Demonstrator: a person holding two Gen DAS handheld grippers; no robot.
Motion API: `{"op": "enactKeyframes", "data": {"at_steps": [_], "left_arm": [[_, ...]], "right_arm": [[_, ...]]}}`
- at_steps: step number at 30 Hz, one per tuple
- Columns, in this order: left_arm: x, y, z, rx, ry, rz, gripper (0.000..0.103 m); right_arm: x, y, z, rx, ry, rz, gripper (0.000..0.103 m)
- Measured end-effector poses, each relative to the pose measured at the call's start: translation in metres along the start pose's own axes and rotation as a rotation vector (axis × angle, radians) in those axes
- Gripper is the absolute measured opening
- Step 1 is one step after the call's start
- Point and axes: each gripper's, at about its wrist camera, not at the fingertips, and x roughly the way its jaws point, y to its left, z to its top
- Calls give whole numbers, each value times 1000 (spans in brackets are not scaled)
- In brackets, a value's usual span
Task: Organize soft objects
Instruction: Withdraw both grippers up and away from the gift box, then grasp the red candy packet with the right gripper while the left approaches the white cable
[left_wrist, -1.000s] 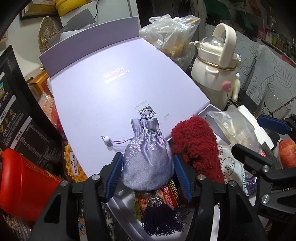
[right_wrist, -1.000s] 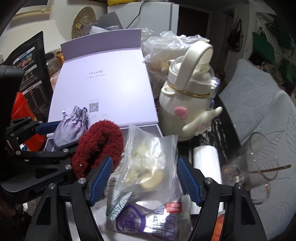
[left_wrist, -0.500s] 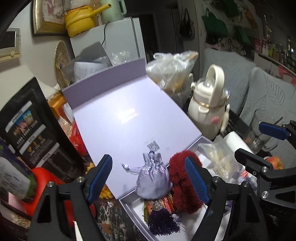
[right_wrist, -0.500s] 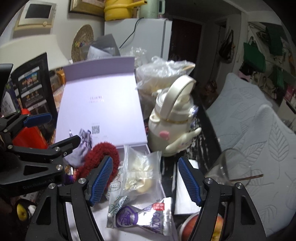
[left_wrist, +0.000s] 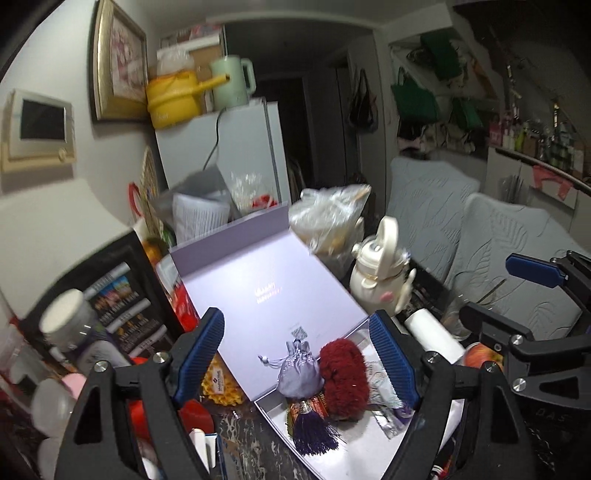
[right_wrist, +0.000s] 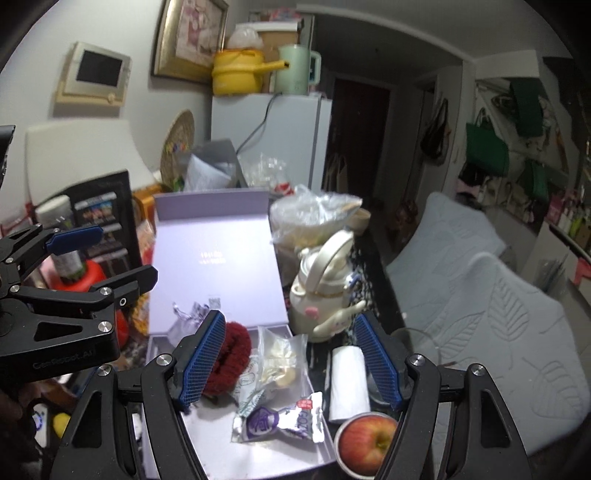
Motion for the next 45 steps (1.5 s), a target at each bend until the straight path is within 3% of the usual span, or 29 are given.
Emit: {"op": "enactKeyframes", "data": {"at_steps": [13, 18, 22, 34, 45], "left_arm": [[-118, -16, -6, 19, -130, -44, 83], [-151, -21, -21, 21, -159, -65, 99], [-173, -25, -37, 26, -180, -80, 99], [-206, -43, -86, 32, -164, -113, 99], [-194, -60, -133, 41, -83, -148, 99]], "right_arm": [[-116, 12, -14, -4, -114, -18, 74], [-157, 19, -32, -23, -148, -29, 74], [-181, 24, -49, -38, -161, -40, 75], [-223, 37, -110, -32, -150, -49, 77], [-215, 36, -162, 25, -83, -67, 78]]}}
